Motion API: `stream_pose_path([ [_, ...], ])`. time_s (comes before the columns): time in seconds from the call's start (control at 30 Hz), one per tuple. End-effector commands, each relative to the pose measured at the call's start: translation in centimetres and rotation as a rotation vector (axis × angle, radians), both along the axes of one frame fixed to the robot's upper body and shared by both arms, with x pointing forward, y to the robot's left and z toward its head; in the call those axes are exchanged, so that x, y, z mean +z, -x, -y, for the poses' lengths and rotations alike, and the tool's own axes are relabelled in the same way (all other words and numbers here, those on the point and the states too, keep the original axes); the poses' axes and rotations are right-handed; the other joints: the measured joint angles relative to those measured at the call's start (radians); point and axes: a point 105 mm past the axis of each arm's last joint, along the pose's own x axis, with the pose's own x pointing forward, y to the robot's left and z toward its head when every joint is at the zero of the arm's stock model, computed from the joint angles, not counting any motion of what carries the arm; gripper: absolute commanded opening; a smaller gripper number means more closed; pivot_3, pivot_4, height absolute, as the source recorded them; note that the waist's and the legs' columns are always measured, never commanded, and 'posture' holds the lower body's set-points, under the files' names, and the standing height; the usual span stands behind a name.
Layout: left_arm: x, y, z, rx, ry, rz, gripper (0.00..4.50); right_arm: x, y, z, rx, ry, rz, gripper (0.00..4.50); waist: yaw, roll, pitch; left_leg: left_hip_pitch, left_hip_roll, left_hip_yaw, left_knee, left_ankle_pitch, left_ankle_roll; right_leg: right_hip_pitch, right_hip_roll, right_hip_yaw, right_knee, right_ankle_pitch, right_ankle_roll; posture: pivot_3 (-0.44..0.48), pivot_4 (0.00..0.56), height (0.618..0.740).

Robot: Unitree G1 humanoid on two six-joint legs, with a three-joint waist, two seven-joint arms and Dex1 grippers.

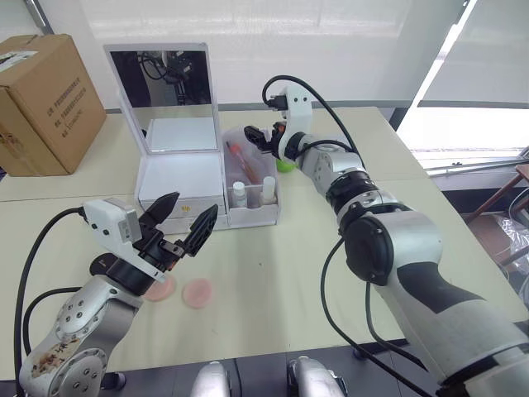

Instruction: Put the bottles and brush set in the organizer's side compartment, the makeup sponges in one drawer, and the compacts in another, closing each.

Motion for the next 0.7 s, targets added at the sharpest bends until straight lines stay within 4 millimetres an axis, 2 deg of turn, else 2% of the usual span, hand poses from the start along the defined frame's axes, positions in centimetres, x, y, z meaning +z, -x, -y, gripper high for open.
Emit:
stream_pose_path([
  [0.03, 0.5, 0.4, -1.0, 0.003, -0.032, 0.026, 4.50, 4.5, 0.7, 0.2, 0.094, -0.020, 0.146, 4.47, 0.000, 0.000, 0.000, 0.000, 0.000, 0.000, 0.000, 0.000, 0.000, 0.000, 0.000, 0.000, 0.000, 0.000, 0.000, 0.000, 0.150, 0.722],
  [0.2, -0.6, 0.8, -4.0, 0.010, -0.121, -0.031, 4.50, 5.2, 2.0, 2.8, 0.266, -0.007, 0.205, 4.47, 0.005, 0.004, 0.003, 0.000, 0.000, 0.000, 0.000, 0.000, 0.000, 0.000, 0.000, 0.000, 0.000, -0.003, -0.003, 0.000, 0.150, 0.722],
  [0.3, -1.5, 1.4, -7.5, 0.041, -0.204, -0.092, 4.50, 4.8, 4.9, 6.2, 0.370, -0.021, 0.245, 4.47, 0.009, 0.002, 0.003, 0.000, 0.000, 0.000, 0.000, 0.000, 0.000, 0.000, 0.000, -0.001, 0.000, -0.004, -0.003, 0.000, 0.150, 0.722],
  [0.4, -2.0, 2.2, -12.6, 0.119, -0.289, -0.156, 4.50, 1.2, 9.9, 10.0, 0.385, 0.130, 0.273, 4.47, 0.024, 0.001, 0.002, 0.000, 0.001, 0.000, -0.001, 0.000, 0.000, 0.000, -0.002, -0.003, 0.000, -0.005, -0.002, 0.000, 0.150, 0.722],
  [0.47, -2.1, 2.7, -15.6, 0.155, -0.350, -0.197, 4.50, -0.9, 13.0, 11.8, 0.389, 0.202, 0.257, 4.47, 0.025, 0.002, 0.003, -0.001, 0.001, 0.001, -0.002, 0.000, 0.000, -0.002, -0.003, -0.004, 0.000, -0.011, 0.001, 0.000, 0.150, 0.722],
  [0.5, -2.1, 2.9, -16.6, 0.164, -0.371, -0.211, 4.50, -1.5, 14.1, 12.2, 0.393, 0.220, 0.254, 4.47, 0.024, 0.003, 0.004, 0.001, 0.001, 0.002, -0.001, 0.000, 0.000, -0.002, -0.003, -0.003, 0.001, -0.012, 0.002, 0.000, 0.150, 0.722],
  [0.6, -1.9, 3.3, -20.8, 0.231, -0.409, -0.263, 4.50, -4.6, 16.7, 16.4, 0.319, 0.285, 0.197, 4.47, 0.017, 0.006, 0.006, 0.005, 0.001, 0.005, -0.003, 0.000, -0.001, -0.002, -0.003, -0.001, 0.001, -0.012, 0.001, 0.000, 0.150, 0.722],
  [0.7, -2.2, 3.8, -23.6, 0.269, -0.444, -0.307, 4.50, -6.5, 18.6, 19.4, 0.260, 0.300, 0.148, 4.47, 0.015, 0.005, 0.008, 0.014, 0.002, 0.005, -0.006, -0.006, -0.010, -0.002, -0.003, -0.001, 0.000, -0.013, 0.000, 0.000, 0.150, 0.722],
])
